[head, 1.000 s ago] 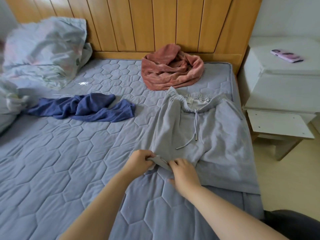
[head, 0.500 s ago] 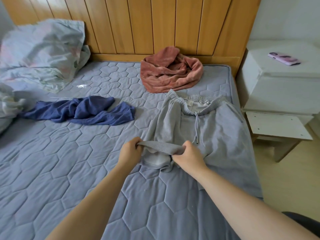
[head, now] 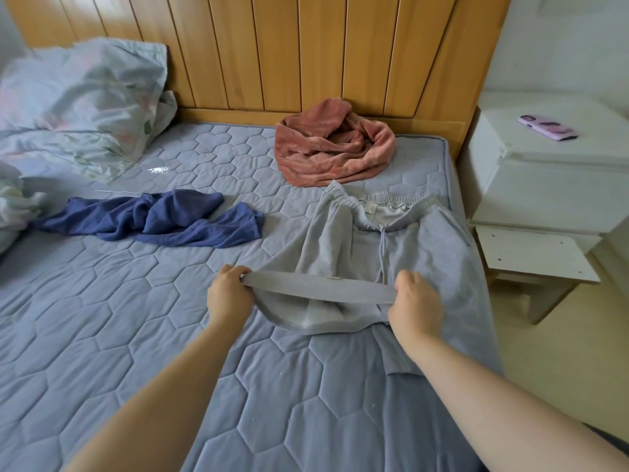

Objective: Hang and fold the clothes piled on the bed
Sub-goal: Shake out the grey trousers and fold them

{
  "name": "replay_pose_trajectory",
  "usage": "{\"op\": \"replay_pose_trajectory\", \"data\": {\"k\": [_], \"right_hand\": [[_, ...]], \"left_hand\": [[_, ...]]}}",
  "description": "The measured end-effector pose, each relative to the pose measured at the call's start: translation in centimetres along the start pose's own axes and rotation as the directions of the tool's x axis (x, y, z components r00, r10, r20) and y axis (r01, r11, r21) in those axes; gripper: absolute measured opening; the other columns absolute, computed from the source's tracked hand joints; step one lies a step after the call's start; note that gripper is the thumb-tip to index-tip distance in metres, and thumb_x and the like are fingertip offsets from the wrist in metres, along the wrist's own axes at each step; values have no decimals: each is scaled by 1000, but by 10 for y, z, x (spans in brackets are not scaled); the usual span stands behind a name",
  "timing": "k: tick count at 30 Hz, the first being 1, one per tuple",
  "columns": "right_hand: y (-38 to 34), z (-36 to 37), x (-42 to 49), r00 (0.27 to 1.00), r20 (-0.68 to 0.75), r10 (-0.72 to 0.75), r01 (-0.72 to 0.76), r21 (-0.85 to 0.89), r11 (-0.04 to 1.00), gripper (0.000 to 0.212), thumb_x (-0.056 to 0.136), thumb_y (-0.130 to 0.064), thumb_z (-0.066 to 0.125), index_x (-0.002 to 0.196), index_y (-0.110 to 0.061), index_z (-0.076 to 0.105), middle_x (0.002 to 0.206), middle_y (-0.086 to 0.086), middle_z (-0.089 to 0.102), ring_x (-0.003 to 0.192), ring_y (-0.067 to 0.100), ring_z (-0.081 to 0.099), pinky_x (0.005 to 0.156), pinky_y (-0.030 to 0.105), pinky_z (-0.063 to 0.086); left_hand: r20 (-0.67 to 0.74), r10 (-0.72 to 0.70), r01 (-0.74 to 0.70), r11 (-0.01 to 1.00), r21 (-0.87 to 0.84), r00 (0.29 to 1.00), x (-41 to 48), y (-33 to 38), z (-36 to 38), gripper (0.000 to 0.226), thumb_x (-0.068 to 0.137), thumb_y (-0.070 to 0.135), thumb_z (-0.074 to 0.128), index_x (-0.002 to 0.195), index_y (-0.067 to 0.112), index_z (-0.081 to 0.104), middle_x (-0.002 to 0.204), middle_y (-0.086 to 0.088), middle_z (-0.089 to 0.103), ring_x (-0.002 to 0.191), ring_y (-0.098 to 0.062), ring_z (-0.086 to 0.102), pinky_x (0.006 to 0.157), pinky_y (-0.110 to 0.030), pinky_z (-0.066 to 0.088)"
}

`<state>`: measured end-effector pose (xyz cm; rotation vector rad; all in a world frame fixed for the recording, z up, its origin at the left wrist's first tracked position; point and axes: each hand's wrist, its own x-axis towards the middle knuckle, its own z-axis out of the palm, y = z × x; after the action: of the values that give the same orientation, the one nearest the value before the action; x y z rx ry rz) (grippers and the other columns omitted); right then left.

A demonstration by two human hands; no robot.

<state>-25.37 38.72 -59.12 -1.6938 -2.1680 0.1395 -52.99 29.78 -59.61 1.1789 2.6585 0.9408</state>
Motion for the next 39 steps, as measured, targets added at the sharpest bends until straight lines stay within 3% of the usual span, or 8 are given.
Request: {"op": "replay_pose_trajectory", "data": {"k": [4,10,15,22,27,32,36,39], "right_hand": [[2,-2,-12,937,233,260,-294,123,948,27,86,-7,50,112,-14,53,100,11,64,92,33,61,73,36,49],[-23,-23,-45,986,52,158,-155,627,763,43,72,9,47,104,-17,63,84,11,66,79,33,61,70,41,51],[-6,-4,-64,823,532,-197,253,-33,967,20,88,-28,49,98,-16,61,110,10,58,107,30,55,79,31,42],[10,29,-79,668,585,-460,539,46,841,68,91,-47,34,152,-21,20,160,1,10,147,23,7,118,43,4],[13,31,-76,720,474,-507,540,77,838,69,81,-54,20,132,-21,53,136,-3,51,130,19,38,111,30,20],[39,25,-73,855,164,-492,468,165,868,36,81,-37,48,85,-11,72,103,7,69,91,26,66,82,32,53],[85,13,-64,988,133,-76,36,281,959,22,93,-16,55,104,0,66,109,14,63,106,31,57,91,39,46],[117,-6,-60,941,125,314,-333,494,803,21,97,-20,48,96,-4,61,91,11,61,88,30,58,74,36,45]], "left_hand": [[-2,-228,224,959,-174,974,0,-6,-4,39,71,-13,39,92,9,64,83,-11,64,81,-33,57,67,-36,44],[78,-406,376,735,-565,911,10,-6,-20,39,77,-13,29,90,3,63,62,-14,57,51,-27,52,54,-35,49],[247,-591,605,543,-583,768,14,-45,-21,30,85,-12,38,88,6,62,75,-11,58,59,-21,53,47,-28,49],[550,-597,739,110,-665,584,-1,-55,2,27,91,32,55,102,7,55,92,-9,61,81,-25,59,76,-35,51],[589,-570,785,177,-593,573,-11,-36,13,52,77,21,78,120,8,53,120,-12,59,105,-32,58,88,-43,50],[159,-555,495,531,-688,817,-36,35,12,28,86,20,56,110,7,63,100,-6,66,92,-26,61,77,-28,46],[57,-313,279,732,-622,948,-60,114,20,17,89,22,53,98,9,58,83,-2,62,83,-26,60,72,-32,46],[114,-65,115,852,-511,991,-83,178,40,13,93,22,51,93,9,52,86,-3,62,87,-30,57,67,-31,38]]}}
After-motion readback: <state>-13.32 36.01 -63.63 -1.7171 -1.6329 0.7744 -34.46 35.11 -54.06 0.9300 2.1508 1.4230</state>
